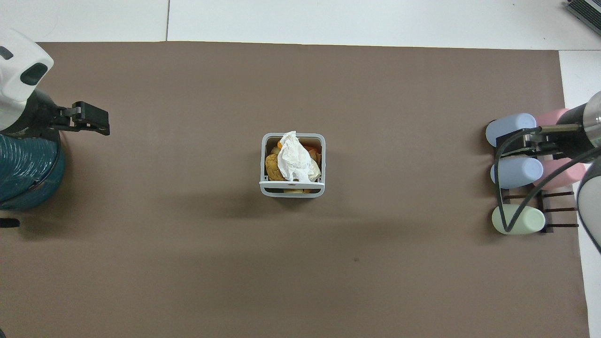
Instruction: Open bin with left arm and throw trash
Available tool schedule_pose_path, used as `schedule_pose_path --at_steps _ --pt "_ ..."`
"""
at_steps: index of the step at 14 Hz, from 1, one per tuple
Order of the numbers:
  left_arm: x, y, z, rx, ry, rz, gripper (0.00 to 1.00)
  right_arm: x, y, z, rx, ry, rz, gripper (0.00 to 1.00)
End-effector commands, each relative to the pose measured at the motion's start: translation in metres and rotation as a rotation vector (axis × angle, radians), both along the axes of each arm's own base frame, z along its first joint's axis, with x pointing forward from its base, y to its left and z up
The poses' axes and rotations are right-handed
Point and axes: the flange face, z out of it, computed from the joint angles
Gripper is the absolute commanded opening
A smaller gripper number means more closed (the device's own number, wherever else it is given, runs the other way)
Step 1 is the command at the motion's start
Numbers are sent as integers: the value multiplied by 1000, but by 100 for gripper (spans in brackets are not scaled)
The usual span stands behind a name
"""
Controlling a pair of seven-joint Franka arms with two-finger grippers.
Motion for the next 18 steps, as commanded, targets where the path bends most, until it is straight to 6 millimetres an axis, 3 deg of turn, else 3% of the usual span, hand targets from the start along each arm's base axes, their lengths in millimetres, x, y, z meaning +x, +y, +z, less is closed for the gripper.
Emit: schedule_pose_path --at_steps 1,18 --pt "-10 5 1 19 -2 -6 100 -5 0 0 5 -11 27 100" --pt "-10 4 1 19 -2 -8 100 -5 -15 1 6 -11 10 100"
